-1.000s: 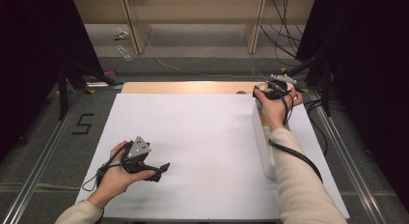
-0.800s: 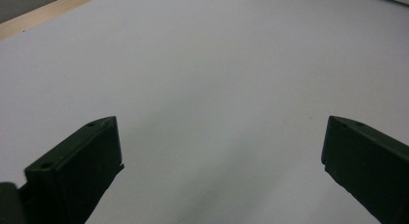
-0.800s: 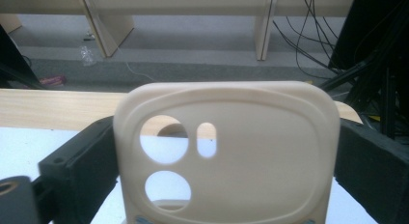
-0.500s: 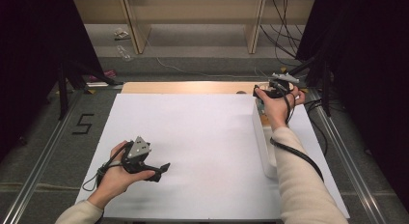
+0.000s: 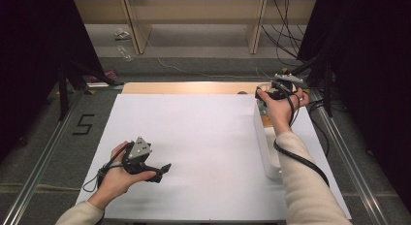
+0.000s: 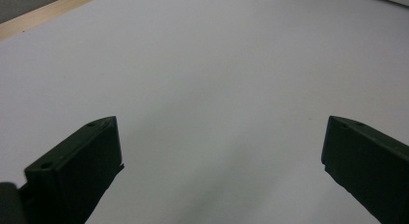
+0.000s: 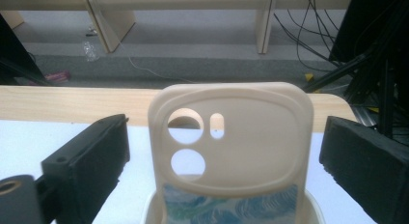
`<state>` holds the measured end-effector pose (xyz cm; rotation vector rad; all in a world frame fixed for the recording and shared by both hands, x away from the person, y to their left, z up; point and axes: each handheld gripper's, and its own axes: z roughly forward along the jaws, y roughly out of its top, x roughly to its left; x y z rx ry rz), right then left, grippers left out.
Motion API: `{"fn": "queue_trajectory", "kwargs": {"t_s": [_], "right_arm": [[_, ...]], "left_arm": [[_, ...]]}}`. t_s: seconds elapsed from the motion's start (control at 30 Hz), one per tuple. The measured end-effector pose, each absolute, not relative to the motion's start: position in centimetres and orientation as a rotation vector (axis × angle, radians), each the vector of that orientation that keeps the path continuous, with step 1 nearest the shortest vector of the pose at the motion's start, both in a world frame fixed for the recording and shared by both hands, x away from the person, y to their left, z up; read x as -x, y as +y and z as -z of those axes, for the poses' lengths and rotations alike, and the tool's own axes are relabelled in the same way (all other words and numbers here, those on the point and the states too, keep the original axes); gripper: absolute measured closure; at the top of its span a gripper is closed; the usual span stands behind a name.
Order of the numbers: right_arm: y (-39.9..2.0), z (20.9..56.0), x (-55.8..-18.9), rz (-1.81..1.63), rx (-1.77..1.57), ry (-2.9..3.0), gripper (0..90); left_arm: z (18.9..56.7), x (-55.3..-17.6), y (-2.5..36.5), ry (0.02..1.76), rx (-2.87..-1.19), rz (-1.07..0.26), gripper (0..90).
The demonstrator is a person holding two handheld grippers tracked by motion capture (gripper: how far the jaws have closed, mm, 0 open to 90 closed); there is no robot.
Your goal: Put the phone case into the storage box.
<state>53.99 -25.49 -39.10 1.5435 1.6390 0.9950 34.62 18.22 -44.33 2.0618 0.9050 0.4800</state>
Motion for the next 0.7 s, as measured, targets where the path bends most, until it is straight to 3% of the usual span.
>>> {"fn": "queue_trajectory", "kwargs": {"t_s": [0.33,0.7], "right_arm": [[-25.7,38.3,-52.1,-1.026,-1.522,1.654,15.3],[-25.7,38.0,-49.6,-1.071,-1.456,1.697,18.1]], "left_arm": [[44.3,-34.6,18.3,0.906,-2.054,-0.480,0.4],[44.3,-34.6,18.3,0.907,-2.047,-0.483,1.1]]}}
